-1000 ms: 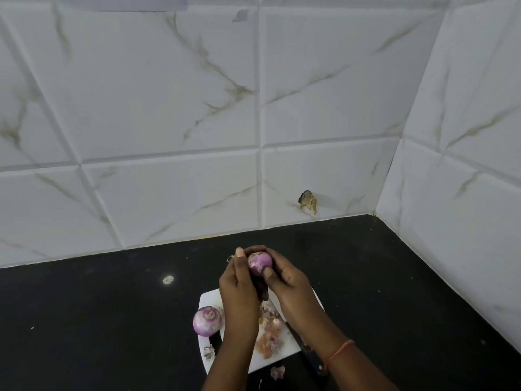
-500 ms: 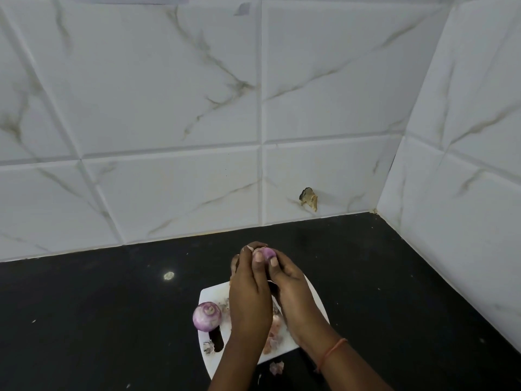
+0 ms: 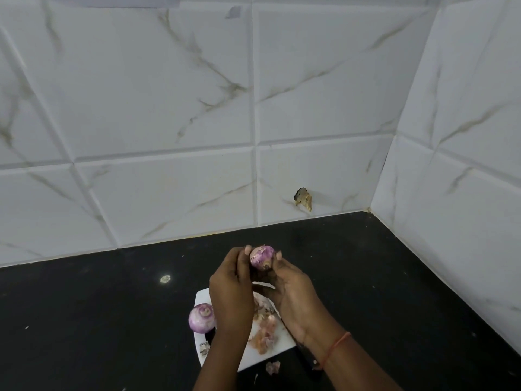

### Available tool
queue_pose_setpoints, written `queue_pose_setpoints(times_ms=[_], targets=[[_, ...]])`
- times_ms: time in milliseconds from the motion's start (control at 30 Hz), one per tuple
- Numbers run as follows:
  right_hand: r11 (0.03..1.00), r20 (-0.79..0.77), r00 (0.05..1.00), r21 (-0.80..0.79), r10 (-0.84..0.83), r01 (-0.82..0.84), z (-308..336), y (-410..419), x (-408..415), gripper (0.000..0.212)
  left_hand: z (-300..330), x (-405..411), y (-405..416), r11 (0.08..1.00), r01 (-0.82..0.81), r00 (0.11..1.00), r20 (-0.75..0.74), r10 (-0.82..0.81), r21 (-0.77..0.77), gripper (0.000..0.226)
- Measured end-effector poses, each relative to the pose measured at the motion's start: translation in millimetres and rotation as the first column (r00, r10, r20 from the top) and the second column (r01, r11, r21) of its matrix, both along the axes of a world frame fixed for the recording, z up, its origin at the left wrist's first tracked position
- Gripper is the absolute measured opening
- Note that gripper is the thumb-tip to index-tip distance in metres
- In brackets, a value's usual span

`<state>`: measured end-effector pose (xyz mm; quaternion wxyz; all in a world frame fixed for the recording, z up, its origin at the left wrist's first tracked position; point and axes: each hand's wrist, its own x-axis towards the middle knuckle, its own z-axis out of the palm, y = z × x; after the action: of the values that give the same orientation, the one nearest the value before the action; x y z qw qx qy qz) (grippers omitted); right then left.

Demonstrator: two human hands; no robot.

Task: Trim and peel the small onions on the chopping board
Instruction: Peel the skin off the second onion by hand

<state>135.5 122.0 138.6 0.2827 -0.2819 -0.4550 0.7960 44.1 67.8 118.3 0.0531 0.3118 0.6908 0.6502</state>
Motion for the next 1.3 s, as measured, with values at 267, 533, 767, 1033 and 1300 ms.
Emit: queue_pose_setpoints(times_ms=[267,533,767,1033,1300], targets=[[0.996,0.018,0.999,-0.076,0.05,-0.048,-3.7,-1.8,-2.9,0.046,-6.6,8.2,7.5,0.97,0.243,0.969,0.061,-0.241,-0.017,0.041],[0.998,0.01,0.999,-0.059,-0.033,0.034,-7.3,-7.1,-9.6,0.036,-1.0,21.7,5.2,0.919,0.39,0.902,0.176,-0.394,0.055,0.019],[0.99,0.144,0.989,0.14,-0.026,0.006,-8.3,-15.9,-12.5,0.042,-6.8,37.0,6.4,0.983,0.125,0.975,0.168,-0.146,0.132,0.022],[0.984,0.216,0.976,0.168,0.015,-0.052,-10.9,-21.2,-15.0,0.043,-23.7,29.8,15.9,0.993,-0.116,0.941,0.319,0.115,-0.016,0.036],[0.995,0.169,0.984,0.096,-0.053,0.037,-6.3,-8.9,-11.2,0.043,11.7,23.5,14.4,0.987,0.119,0.761,0.629,-0.159,0.107,0.046]])
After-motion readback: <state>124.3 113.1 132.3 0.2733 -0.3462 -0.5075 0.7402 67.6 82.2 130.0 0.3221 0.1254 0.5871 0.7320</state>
